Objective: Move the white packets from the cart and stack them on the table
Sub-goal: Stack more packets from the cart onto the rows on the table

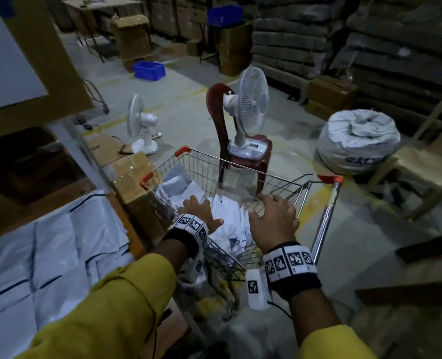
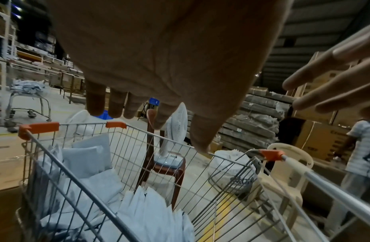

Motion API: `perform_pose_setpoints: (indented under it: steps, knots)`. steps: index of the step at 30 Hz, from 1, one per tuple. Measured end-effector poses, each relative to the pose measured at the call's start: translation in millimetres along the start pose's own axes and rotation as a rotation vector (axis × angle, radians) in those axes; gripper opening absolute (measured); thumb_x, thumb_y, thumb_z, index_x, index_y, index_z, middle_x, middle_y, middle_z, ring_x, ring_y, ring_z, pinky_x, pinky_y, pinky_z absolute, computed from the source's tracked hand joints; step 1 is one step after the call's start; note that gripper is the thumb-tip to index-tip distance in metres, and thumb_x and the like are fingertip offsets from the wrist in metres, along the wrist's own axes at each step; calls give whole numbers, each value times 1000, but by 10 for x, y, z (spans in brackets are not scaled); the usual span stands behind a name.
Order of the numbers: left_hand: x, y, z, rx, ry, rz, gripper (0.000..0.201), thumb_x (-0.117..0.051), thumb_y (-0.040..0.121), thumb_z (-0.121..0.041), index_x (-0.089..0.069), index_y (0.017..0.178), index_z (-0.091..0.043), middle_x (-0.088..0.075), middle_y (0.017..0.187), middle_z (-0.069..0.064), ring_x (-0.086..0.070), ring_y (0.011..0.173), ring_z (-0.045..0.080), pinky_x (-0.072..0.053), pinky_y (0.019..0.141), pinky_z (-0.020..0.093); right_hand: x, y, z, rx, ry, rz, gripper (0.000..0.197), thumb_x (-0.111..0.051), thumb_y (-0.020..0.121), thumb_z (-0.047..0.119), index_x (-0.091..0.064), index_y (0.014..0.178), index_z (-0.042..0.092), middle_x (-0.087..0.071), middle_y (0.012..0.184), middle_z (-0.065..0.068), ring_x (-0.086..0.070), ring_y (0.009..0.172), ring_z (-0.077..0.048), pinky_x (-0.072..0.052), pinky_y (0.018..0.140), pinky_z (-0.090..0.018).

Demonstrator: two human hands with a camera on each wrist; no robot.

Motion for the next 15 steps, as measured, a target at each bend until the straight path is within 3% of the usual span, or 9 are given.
perform_pose_setpoints:
  steps: [4,8,10,12,13,15]
  knots:
    - [-206,456,-37,-26,57,3,84,-50,88,-71,-29,154,-23,-29,156,15,-35,137,38,-32,110,50,-330,408,-79,-34,-39,40,45,-54,94,36,-50,139,31,-33,155,-4,-17,145,-29,-17,116,-46]
    - [-577,799,13,-109,107,124,76,-48,88,-70,-39,146,-22,-45,148,13,-47,130,35,-34,109,53,-816,807,-164,-79,-83,144,48,-52,93,37,-49,141,29,-35,154,-5,-21,143,-30,-21,116,-47]
    - [-787,982,67,-145,154,165,80,-45,88,-71,-33,150,-22,-38,156,10,-38,140,33,-23,115,59,-1095,1050,-199,-78,-111,203,50,-53,94,39,-48,142,29,-35,154,-7,-21,144,-32,-19,118,-49]
    - [-952,1081,153,-149,198,210,89,-47,87,-72,-18,158,-25,-18,166,3,-19,150,33,-17,118,61,-1367,1301,-235,-63,-147,265,51,-53,94,38,-47,143,26,-33,156,-10,-19,145,-34,-18,119,-51]
    - [-1045,1128,198,-145,200,236,92,-49,88,-70,-10,160,-28,-9,167,-1,-15,152,34,-19,118,60,-1504,1422,-259,-56,-164,297,51,-54,94,37,-47,143,24,-33,156,-13,-19,145,-36,-18,119,-51]
    - [-1121,1184,235,-189,191,239,89,-49,90,-63,-7,160,-28,-8,167,-1,-18,151,33,-27,118,53,-1781,1629,-303,-48,-192,363,49,-54,95,35,-49,141,21,-36,152,-15,-25,141,-37,-22,115,-49]
Point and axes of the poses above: each hand's wrist, its own y-axis towards the middle knuckle, its own x-axis out of the back of the hand, z = x × y, the point moved 5 cm from there along y, towards the middle knuckle
